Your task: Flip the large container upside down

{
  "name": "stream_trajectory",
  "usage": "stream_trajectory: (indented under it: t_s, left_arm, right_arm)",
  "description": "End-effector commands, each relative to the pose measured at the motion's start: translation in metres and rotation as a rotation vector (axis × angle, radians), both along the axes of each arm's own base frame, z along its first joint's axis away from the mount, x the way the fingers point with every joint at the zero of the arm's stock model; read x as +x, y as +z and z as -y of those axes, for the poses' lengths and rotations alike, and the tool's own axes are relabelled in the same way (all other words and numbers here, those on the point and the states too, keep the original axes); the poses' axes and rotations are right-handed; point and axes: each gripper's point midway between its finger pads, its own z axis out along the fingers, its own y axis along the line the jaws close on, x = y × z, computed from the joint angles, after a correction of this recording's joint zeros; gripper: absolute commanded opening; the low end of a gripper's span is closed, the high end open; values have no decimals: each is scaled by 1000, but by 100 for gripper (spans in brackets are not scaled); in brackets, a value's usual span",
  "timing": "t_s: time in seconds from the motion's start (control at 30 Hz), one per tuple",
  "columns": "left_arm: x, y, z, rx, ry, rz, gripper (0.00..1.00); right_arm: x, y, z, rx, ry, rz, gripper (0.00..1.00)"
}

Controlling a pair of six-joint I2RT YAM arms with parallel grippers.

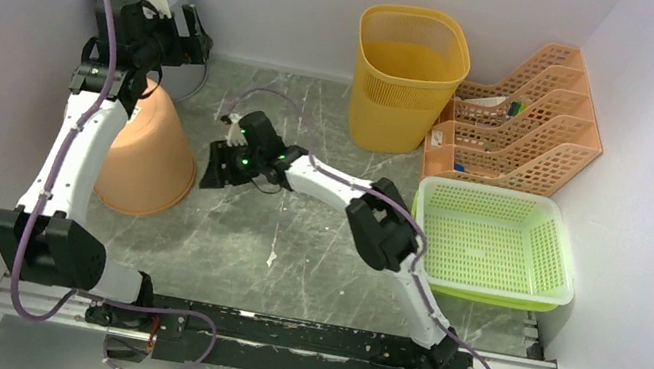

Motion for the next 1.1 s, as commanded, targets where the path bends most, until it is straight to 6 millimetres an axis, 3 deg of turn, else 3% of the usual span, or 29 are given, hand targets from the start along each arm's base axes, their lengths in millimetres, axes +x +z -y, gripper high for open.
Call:
stream_trajectory:
  t_s: [0.0, 0.1, 0.3, 0.5, 0.63, 0.8, 0.93, 0.97, 1.07]
  left_arm:
    - [11, -7, 12, -37, -81, 0, 99]
    - [13, -24, 28, -45, -131, -53, 99]
    - [11, -74, 56, -6, -143, -174, 99]
    - [10, -127, 53, 32, -101, -290, 99]
    - [3, -158, 37, 85, -34, -373, 99]
    - [-3, -184, 16, 121, 44, -429, 99]
    - [-7, -194, 2, 152, 89, -459, 99]
    - [-7, -195, -2, 159, 98, -461, 99]
    - [-9, -196, -11, 175, 121, -468, 99]
  right_arm:
    - [52, 56, 71, -65, -217, 138, 53]
    - [75, 81, 124, -134, -330, 233, 53]
    - [109, 158, 207, -214, -491, 415, 54]
    - [146, 208, 274, -264, -646, 508, 59]
    - [168, 235, 294, -289, -653, 573, 64]
    - [185, 260, 299, -310, -648, 651, 75]
    - [191, 273, 301, -307, -656, 704, 84]
    - [199, 275, 314, -318, -682, 710, 85]
    - [206, 273, 320, -326, -685, 720, 88]
